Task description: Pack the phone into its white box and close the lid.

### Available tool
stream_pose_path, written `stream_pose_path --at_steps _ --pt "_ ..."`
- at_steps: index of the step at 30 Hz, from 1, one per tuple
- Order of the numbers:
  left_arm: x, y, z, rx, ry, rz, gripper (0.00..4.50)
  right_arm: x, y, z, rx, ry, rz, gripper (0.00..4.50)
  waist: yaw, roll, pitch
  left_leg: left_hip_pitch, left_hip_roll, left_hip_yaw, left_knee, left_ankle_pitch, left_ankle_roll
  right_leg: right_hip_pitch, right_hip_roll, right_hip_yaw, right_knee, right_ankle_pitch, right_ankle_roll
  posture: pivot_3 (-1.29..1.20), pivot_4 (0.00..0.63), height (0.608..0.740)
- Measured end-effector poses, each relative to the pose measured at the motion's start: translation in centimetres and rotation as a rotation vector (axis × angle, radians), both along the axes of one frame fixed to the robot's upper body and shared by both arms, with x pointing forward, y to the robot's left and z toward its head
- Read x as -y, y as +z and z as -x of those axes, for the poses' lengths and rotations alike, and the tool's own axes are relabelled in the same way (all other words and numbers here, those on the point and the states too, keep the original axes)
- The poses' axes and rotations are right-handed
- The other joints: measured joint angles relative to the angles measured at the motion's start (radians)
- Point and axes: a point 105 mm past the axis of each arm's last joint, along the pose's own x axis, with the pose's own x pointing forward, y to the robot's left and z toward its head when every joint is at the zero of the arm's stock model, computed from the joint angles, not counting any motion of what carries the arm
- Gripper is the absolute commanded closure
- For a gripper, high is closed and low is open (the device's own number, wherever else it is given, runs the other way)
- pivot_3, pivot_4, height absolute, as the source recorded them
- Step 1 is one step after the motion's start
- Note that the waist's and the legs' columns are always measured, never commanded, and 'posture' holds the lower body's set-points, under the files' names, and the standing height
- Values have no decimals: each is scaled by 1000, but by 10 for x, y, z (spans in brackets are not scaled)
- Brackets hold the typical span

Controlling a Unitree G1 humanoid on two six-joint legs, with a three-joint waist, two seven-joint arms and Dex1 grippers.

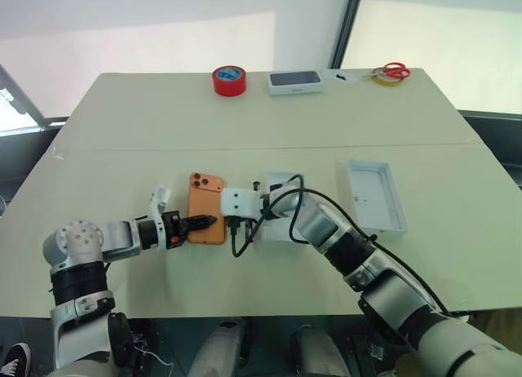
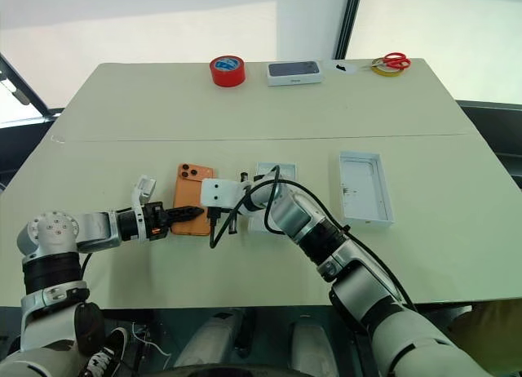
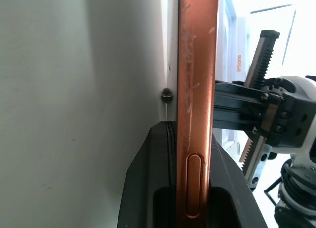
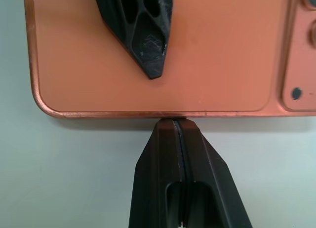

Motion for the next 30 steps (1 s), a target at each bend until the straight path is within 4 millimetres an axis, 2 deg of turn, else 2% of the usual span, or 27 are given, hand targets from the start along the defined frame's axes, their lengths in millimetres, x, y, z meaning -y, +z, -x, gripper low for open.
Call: stream_pose_path --at_steps 3,5,6,8,10,14,19,24,27,29,30 --pt "-3 2 -1 -2 17 35 4463 0 3 -1 -11 -17 -43 4500 0 0 0 0 0 0 0 0 0 0 0 0 0 0 0 0 150 736" --pt "-4 4 -1 6 27 63 4463 3 13 -4 -47 -54 -121 4500 0 -1 1 -1 0 0 0 0 0 -1 0 0 0 0 0 0 150 736" --pt "-5 7 -1 29 30 61 4491 5 21 -5 -85 -65 -179 4248 0 -2 2 -2 0 0 0 0 0 -1 0 0 0 0 0 0 150 736" --pt "-3 12 0 73 26 55 4500 9 42 2 -174 -42 -304 3627 3 -2 2 -2 0 0 0 0 0 -1 0 0 -1 0 0 0 150 736" --pt "-1 17 -1 101 19 53 4500 15 54 10 -179 5 -344 2643 4 -2 2 -2 0 0 0 0 0 -1 0 0 -1 0 0 0 150 736" --pt "4 28 -4 187 30 74 4500 49 49 23 -119 48 -285 658 8 -3 3 -3 0 0 0 0 0 -1 -1 -1 -3 0 0 0 150 736" --pt "5 39 -6 289 41 61 4500 101 35 46 -121 58 -197 658 5 -5 4 -5 0 0 0 -1 1 -2 -2 -1 -4 0 0 0 150 736" --pt "10 41 -7 309 33 79 4500 123 14 63 -98 47 -120 658 4 -7 5 -6 0 0 0 -1 1 -2 -2 -1 -5 -2 -3 0 150 736" --pt "15 40 -8 309 18 72 4500 124 7 67 -92 28 -126 1558 6 -7 5 -7 0 0 1 -1 1 -2 -2 -1 -5 -2 -3 0 150 736" --pt "17 39 -8 307 9 70 4500 125 6 65 -66 13 -119 2475 8 -8 6 -7 0 0 2 -1 1 -2 -2 -1 -5 -2 -3 0 150 736" --pt "18 39 -8 307 5 70 4500 125 6 63 -49 5 -113 2475 8 -8 6 -7 0 0 2 -1 1 -2 -2 -1 -5 -2 -3 0 150 736"
